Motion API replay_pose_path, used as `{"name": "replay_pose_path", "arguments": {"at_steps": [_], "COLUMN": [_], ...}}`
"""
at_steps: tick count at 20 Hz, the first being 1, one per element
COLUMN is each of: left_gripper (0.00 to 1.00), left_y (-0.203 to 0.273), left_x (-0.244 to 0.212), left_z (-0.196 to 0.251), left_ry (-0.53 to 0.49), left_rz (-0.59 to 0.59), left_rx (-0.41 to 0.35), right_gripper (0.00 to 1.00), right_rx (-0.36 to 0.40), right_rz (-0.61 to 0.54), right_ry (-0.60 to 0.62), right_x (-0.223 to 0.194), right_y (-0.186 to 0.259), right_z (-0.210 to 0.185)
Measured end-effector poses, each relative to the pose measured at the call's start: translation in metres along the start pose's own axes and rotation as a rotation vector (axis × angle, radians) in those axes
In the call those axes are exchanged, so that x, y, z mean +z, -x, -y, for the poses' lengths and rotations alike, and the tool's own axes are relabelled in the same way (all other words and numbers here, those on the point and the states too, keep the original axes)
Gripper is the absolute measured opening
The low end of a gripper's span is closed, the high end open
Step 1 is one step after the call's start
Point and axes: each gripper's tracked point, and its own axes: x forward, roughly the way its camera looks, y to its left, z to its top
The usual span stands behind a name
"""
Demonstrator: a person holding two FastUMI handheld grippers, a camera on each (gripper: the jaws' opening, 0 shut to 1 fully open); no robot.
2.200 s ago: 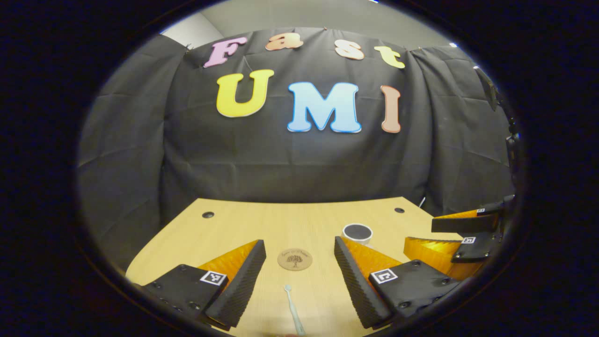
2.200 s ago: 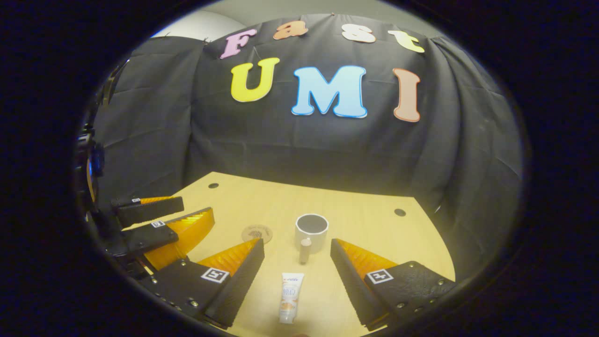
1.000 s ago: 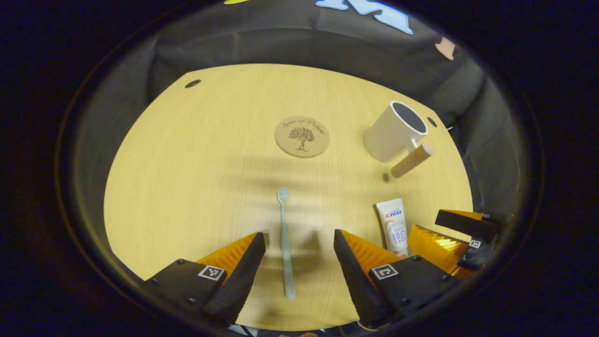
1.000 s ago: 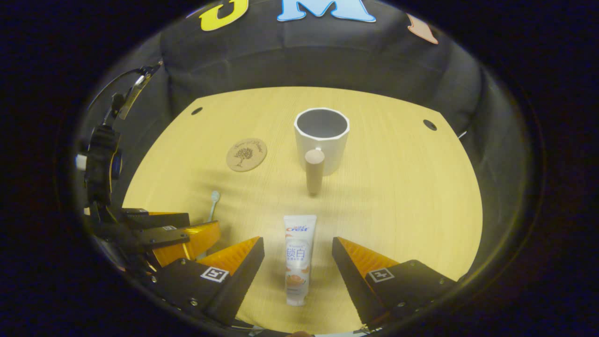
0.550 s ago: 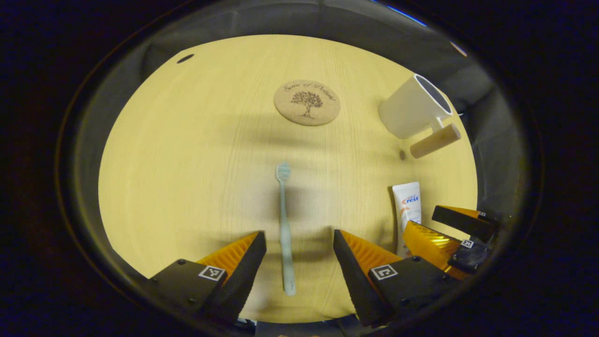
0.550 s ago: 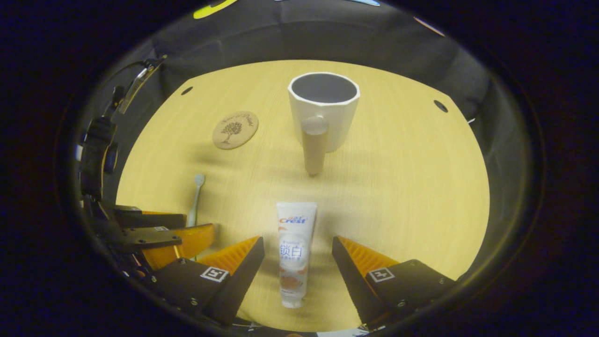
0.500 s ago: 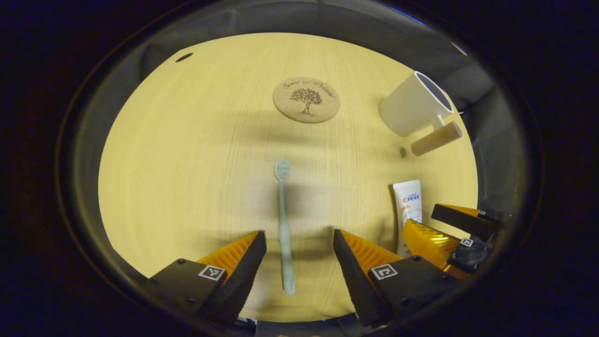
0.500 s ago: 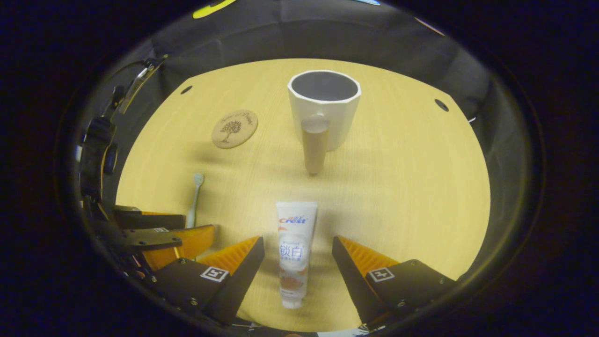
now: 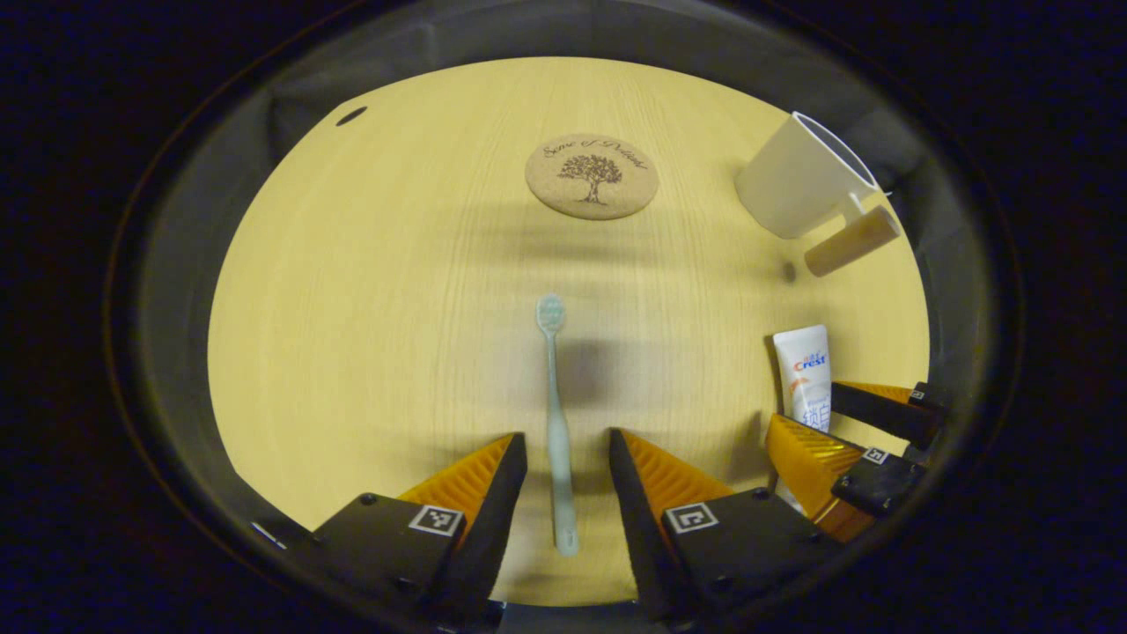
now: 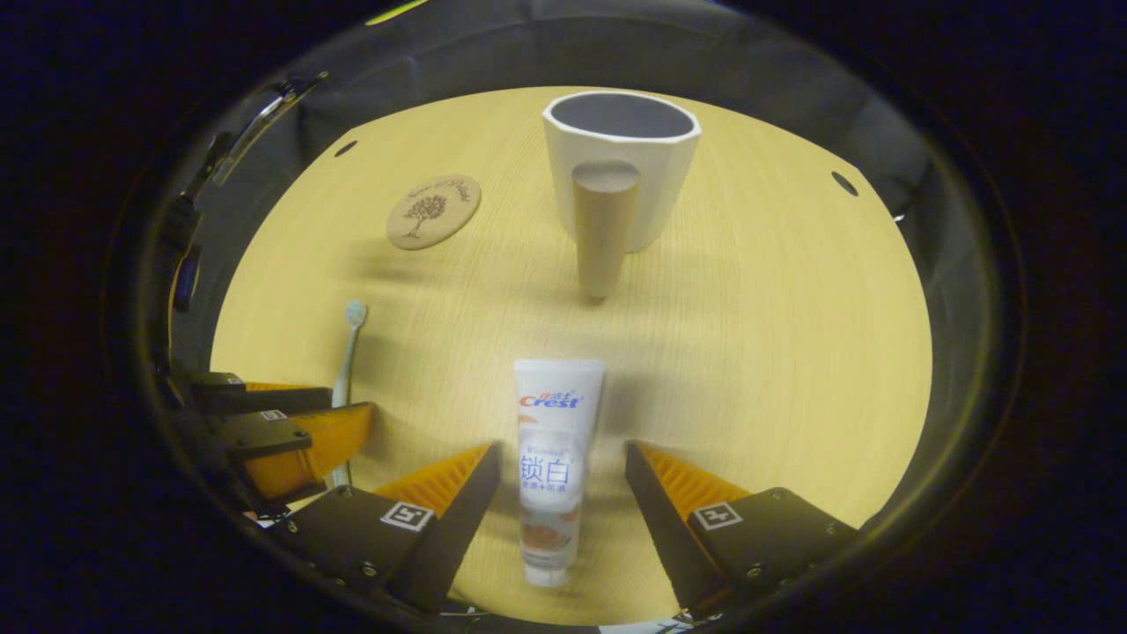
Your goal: Put the toothbrush and toothpaste on the desktop into the cup, then pick up the cup and place it on the coaster on the desktop.
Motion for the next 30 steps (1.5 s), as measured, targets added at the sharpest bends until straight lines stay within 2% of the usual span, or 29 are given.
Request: {"name": "replay_pose_path", "arguments": {"at_steps": [1,2,3,4,5,6,7,8,9,11,12,14,15,26,27,30], "left_gripper": [0.60,0.55,0.43,0.41,0.41,0.41,0.18,0.18,0.18,0.18,0.13,0.13,0.07,0.08,0.09,0.09], "left_y": [0.000,0.000,-0.001,0.000,0.001,0.003,0.002,0.002,0.002,0.001,0.003,0.005,0.005,0.031,0.036,0.047], "left_x": [-0.001,-0.001,-0.001,-0.002,-0.002,0.000,-0.001,-0.001,-0.002,-0.002,-0.004,-0.002,-0.001,0.001,0.003,0.005], "left_z": [0.000,0.001,0.002,0.003,0.003,0.006,0.006,0.007,0.008,0.008,0.008,0.006,0.005,0.009,0.008,0.011], "left_ry": [-0.002,0.002,0.004,-0.005,-0.017,-0.011,0.003,-0.004,-0.009,-0.031,-0.042,-0.065,-0.052,-0.032,-0.036,-0.034], "left_rz": [0.005,0.006,0.006,0.007,0.013,0.030,0.024,0.035,0.035,0.062,0.061,0.082,0.097,0.273,0.296,0.339], "left_rx": [0.000,0.002,0.004,0.004,0.003,-0.008,-0.005,-0.006,-0.010,-0.029,-0.038,-0.054,-0.063,-0.163,-0.170,-0.193], "right_gripper": [0.91,0.88,0.81,0.81,0.72,0.70,0.69,0.54,0.51,0.37,0.39,0.33,0.34,0.33,0.22,0.22], "right_rx": [-0.009,-0.015,-0.018,-0.031,-0.034,-0.031,-0.035,-0.032,-0.027,-0.005,0.004,0.028,0.040,0.043,0.057,0.078], "right_rz": [0.009,0.012,0.007,0.010,0.004,-0.002,0.006,-0.004,0.000,0.014,0.018,0.038,0.045,0.262,0.270,0.277], "right_ry": [0.009,0.009,0.013,0.023,0.026,0.031,0.020,0.012,0.013,-0.028,-0.036,-0.076,-0.082,-0.083,-0.097,-0.118], "right_x": [0.002,0.003,0.002,0.003,0.002,0.001,0.002,0.000,-0.001,0.001,0.001,0.002,0.002,0.012,0.015,0.013], "right_y": [-0.001,-0.001,-0.002,-0.002,-0.002,-0.001,-0.001,-0.001,-0.001,0.000,0.001,0.001,0.001,0.028,0.031,0.037], "right_z": [0.002,0.003,0.002,0.006,0.007,0.007,0.010,0.008,0.011,0.011,0.013,0.012,0.012,0.011,0.008,0.006]}}
